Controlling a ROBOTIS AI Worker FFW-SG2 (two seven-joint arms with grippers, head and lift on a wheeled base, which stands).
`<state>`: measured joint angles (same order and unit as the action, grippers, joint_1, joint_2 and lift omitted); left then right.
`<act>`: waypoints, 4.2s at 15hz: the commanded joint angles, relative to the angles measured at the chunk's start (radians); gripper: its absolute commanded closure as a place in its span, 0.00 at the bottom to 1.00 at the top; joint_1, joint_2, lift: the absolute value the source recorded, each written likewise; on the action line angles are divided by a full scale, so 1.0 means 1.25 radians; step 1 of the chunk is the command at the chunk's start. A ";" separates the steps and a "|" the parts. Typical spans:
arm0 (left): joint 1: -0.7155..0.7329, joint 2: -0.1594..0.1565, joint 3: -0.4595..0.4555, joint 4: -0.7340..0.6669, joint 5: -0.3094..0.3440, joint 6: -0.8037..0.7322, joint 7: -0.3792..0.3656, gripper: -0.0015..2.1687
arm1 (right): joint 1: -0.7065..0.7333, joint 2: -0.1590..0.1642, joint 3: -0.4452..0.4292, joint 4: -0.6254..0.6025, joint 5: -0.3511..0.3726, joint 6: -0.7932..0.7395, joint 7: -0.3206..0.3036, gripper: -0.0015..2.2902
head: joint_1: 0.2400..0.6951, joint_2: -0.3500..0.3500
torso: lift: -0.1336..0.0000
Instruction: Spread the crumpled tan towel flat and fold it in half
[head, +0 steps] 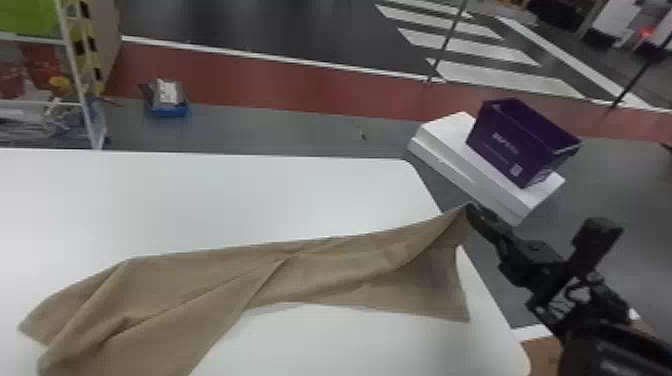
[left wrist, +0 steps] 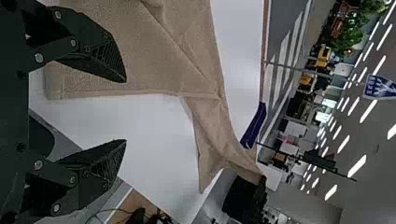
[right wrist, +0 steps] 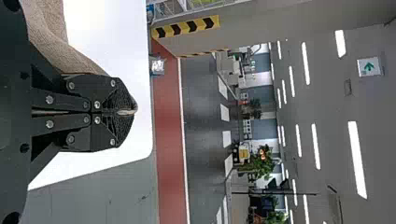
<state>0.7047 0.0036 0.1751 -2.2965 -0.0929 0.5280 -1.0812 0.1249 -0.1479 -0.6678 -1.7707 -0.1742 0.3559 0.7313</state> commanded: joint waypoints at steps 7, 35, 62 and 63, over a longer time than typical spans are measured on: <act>-0.008 0.029 -0.049 0.047 -0.085 -0.023 0.075 0.24 | -0.001 -0.003 -0.017 0.002 -0.014 0.004 0.005 0.93 | 1.00 0.00 | 0.07; -0.007 0.052 -0.035 0.039 -0.110 -0.040 0.146 0.64 | -0.008 -0.008 -0.032 -0.002 -0.052 0.036 0.011 0.93 | 1.00 0.00 | 0.07; -0.246 -0.005 0.330 -0.412 0.264 0.515 0.309 0.64 | -0.078 -0.093 -0.238 -0.363 -0.237 0.728 0.103 0.93 | 0.99 0.11 | 0.07; -0.245 -0.005 0.350 -0.433 0.277 0.544 0.307 0.64 | -0.078 -0.084 -0.247 -0.387 -0.245 0.755 0.103 0.93 | 0.99 0.11 | 0.07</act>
<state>0.3987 0.0000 0.5874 -2.8023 0.2389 1.1592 -0.6950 0.0276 -0.2666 -0.9564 -2.2083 -0.4620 1.2496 0.8604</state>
